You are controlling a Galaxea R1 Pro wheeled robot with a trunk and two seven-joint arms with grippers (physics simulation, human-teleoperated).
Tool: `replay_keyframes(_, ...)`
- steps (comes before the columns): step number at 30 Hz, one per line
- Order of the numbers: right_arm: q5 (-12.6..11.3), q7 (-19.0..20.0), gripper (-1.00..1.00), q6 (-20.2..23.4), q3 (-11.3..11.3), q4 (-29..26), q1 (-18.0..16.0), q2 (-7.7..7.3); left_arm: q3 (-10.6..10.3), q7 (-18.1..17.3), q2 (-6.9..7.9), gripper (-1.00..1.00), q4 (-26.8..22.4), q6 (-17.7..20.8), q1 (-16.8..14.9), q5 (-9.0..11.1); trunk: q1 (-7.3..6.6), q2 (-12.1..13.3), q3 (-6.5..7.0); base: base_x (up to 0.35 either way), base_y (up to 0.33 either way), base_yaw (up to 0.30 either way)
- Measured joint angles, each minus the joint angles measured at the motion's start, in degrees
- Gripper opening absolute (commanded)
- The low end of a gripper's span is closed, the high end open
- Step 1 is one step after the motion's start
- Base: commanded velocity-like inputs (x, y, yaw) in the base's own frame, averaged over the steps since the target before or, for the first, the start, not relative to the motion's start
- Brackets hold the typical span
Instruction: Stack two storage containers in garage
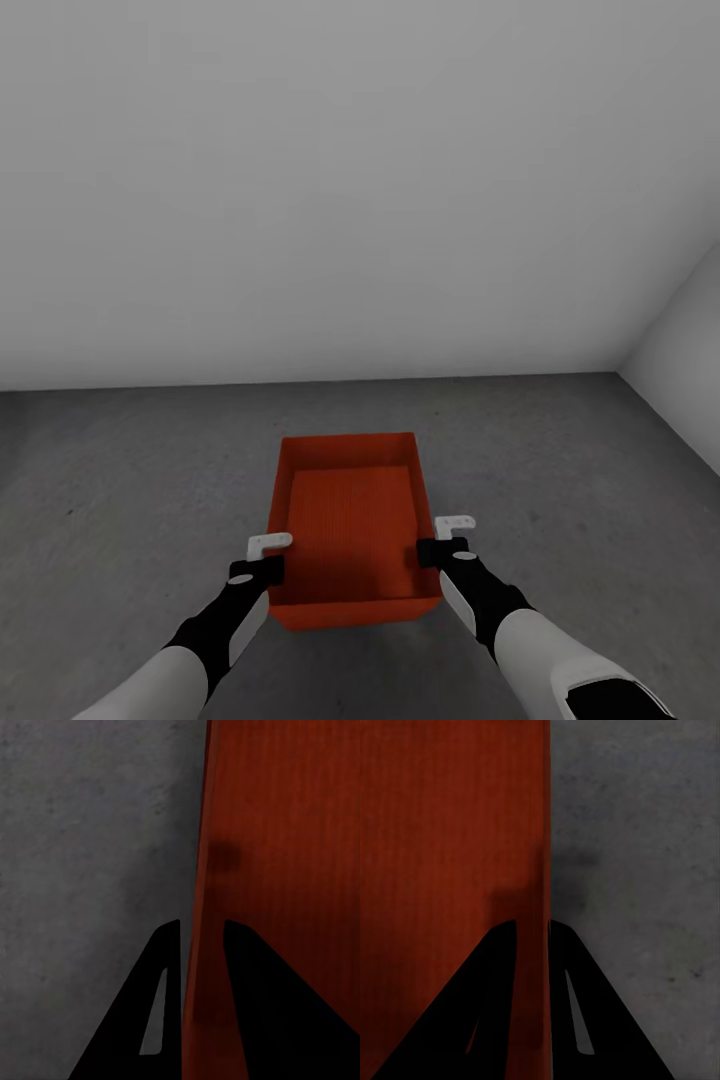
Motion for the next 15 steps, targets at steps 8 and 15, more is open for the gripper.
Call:
replay_keyframes(8,0.03,0.02,-1.0,0.01,-0.03,0.0,0.0,0.01,-0.03,-0.02,0.02,-1.0,-0.02,0.04,0.0,0.05,0.0,0.0,0.0,0.0,0.0,0.0)
replay_keyframes(15,0.08,0.05,-1.0,-0.02,-0.08,0.0,0.01,0.03,-0.13,-0.09,0.09,-1.0,-0.01,-0.05,0.02,0.23,-0.01,0.0,0.0,0.0,0.0,0.0)
